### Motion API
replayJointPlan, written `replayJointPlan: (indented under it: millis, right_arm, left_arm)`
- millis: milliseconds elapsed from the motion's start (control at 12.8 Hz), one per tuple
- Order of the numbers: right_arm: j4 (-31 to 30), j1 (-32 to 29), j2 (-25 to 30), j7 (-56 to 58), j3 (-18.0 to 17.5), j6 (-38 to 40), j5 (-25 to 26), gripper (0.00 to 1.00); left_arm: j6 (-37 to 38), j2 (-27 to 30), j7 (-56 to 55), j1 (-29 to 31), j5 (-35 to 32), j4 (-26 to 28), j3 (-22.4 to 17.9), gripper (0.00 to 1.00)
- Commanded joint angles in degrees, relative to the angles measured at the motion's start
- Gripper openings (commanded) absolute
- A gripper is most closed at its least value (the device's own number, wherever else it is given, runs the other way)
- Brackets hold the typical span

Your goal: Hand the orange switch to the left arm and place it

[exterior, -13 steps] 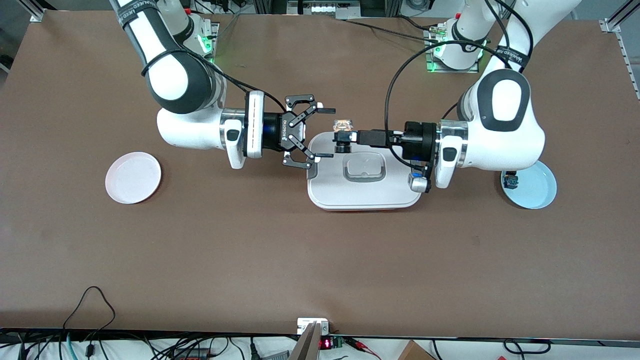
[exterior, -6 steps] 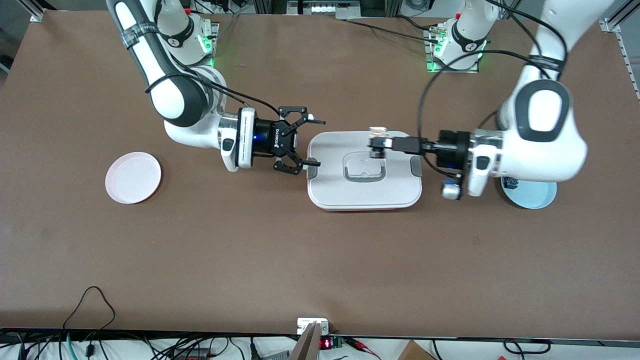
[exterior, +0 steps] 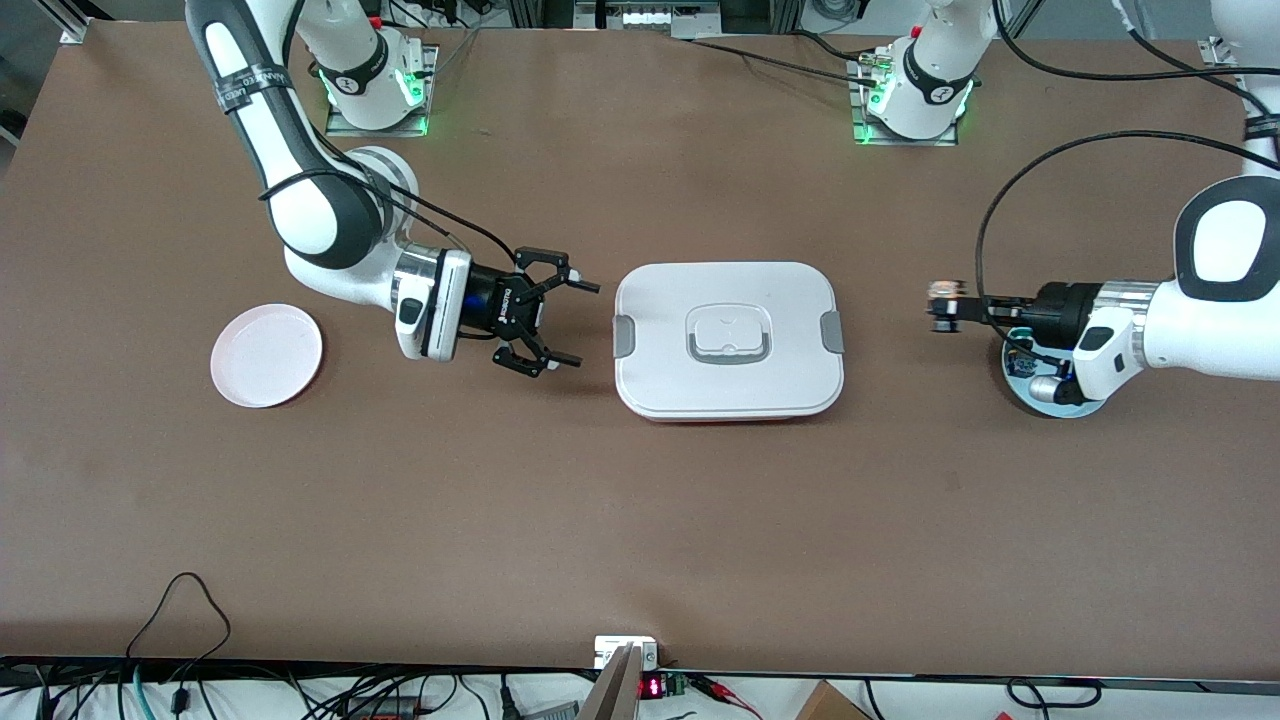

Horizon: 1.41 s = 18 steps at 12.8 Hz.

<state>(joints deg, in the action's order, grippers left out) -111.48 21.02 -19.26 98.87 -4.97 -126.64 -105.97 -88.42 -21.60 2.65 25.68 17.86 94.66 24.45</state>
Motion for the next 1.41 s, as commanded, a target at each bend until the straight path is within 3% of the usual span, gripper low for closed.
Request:
replayJointPlan:
  millis: [0, 157, 313, 626, 861, 1096, 1331]
  right_arm:
    - [-1.6, -2.7, 2.0, -7.8, -0.4, -1.6, 8.8, 1.00]
    - [-1.0, -5.9, 2.6, -18.2, -0.4, 0.0, 22.8, 1.00]
    - [-0.8, -8.0, 4.0, -30.2, -0.3, 1.8, 32.5, 1.00]
    - [-0.7, -9.4, 5.6, -50.2, 1.6, 2.6, 49.3, 1.00]
    - [2.8, -9.9, 6.9, -69.6, 2.4, 4.4, 65.4, 1.00]
    - [13.5, -10.0, 7.0, -92.8, 3.6, 20.1, 89.5, 1.00]
    - [21.6, -10.9, 6.7, -100.1, 3.7, 34.5, 103.6, 1.00]
  left_arm:
    - [0.4, -0.5, 3.9, 2.4, -14.2, 0.3, 0.7, 0.00]
    - [-0.7, -2.6, 4.0, 3.1, -26.2, 0.3, 0.7, 0.00]
    - [-4.1, -6.4, 4.0, 5.2, -35.3, 0.3, 0.7, 0.00]
    - [-11.6, -14.4, 3.1, 8.7, -46.9, 0.7, 0.5, 0.00]
    - [-16.4, -17.0, 2.6, 10.4, -50.1, 1.4, 0.4, 0.00]
    - [-17.1, -17.2, 1.0, 10.2, -52.0, 1.4, 0.4, 0.00]
    - [-18.9, -18.9, 0.7, 10.2, -52.8, 1.4, 0.4, 0.02]
